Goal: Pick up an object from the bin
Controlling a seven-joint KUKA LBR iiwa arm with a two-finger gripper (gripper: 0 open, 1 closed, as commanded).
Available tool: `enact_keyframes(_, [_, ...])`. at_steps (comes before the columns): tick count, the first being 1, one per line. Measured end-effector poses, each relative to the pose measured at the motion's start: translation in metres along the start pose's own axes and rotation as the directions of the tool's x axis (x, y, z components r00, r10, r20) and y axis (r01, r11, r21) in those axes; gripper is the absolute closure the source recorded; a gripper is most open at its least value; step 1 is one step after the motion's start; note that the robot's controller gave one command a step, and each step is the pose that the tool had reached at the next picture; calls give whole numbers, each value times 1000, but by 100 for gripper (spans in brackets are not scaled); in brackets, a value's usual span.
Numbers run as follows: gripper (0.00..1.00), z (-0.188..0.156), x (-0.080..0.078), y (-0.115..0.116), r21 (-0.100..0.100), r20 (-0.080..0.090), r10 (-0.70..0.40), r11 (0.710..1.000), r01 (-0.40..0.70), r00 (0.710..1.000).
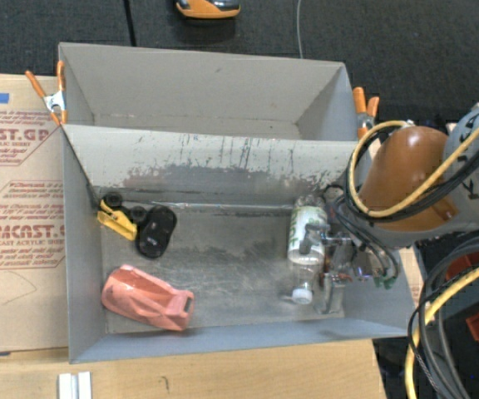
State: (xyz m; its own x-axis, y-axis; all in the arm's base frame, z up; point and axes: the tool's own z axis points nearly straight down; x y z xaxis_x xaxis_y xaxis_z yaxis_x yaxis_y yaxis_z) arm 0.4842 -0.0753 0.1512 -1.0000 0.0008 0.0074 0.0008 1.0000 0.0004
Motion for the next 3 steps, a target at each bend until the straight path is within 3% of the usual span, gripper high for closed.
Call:
enact_keyframes(1, [0,-4,-2,0,1,8,-1,1000,1,1000])
enact_keyframes(2, [0,28,-10,-12,2,12,-51,999,51,999])
enact_keyframes(3, [0,45,-4,-24,4,19,-180,984,180,983])
